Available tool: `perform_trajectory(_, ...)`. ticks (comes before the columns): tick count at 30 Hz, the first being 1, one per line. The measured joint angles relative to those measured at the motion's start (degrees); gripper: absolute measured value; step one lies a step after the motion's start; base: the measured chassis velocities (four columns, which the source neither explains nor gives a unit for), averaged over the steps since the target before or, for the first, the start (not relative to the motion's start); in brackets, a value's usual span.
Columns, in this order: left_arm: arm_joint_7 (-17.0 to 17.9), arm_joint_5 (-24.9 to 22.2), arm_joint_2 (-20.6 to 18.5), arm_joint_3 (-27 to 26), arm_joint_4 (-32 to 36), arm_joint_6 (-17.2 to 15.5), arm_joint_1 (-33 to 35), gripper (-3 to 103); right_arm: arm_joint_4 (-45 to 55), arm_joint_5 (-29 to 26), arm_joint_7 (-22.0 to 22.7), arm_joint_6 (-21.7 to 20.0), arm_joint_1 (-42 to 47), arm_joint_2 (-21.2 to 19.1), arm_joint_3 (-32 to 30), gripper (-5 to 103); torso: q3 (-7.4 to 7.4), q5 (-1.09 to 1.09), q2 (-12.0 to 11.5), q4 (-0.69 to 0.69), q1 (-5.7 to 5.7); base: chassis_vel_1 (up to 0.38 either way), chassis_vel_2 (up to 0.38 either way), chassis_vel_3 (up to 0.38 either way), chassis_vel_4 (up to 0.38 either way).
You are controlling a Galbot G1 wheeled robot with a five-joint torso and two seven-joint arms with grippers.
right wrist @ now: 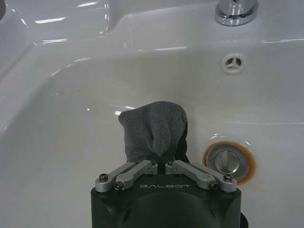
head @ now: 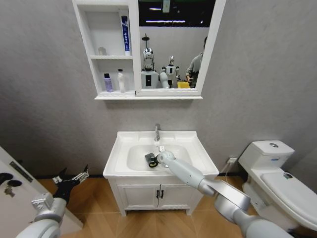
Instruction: Move facial cleanser and shampoo from washbasin to cabinet, then wipe washbasin with towel.
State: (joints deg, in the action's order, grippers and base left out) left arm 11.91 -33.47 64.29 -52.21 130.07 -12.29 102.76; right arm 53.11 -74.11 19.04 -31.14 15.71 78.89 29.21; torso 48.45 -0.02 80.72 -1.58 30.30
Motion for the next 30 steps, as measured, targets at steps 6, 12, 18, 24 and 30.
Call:
perform_trajectory(6, 0.00, 0.00, 0.00, 0.00, 0.00, 0.00, 0.00, 100, -0.38, 0.72, 0.97, -0.12, 0.48, -0.04, 0.23, 2, 0.00, 0.01, 0.00, 0.01, 0.00, 0.000, 0.000, 0.000, 0.000)
perform_trajectory(12, 0.00, 0.00, 0.00, 0.00, 0.00, 0.00, 0.00, 100, 1.10, 0.77, 2.68, -1.72, 1.47, -3.28, -0.35, 2, 0.00, 0.02, 0.00, -0.02, 0.00, 0.000, 0.000, 0.000, 0.000)
perform_trajectory(18, 0.00, 0.00, 0.00, 0.00, 0.00, 0.00, 0.00, 100, 2.43, 0.35, 2.80, -2.52, 0.55, -8.57, -1.21, 2, 0.00, 0.02, 0.00, -0.01, 0.00, 0.000, 0.000, 0.000, 0.000)
perform_trajectory(24, 0.00, 0.00, 0.00, 0.00, 0.00, 0.00, 0.00, 100, 2.75, 0.19, 2.77, -3.02, 0.53, -8.30, -1.29, 2, 0.00, 0.01, 0.00, -0.01, 0.00, 0.000, 0.000, 0.000, 0.000)
perform_trajectory(30, 0.00, 0.00, 0.00, 0.00, 0.00, 0.00, 0.00, 100, 0.90, 1.67, 2.34, -2.57, 1.69, -4.21, -0.48, 2, 0.00, 0.01, 0.00, 0.02, 0.00, 0.000, 0.000, 0.000, 0.000)
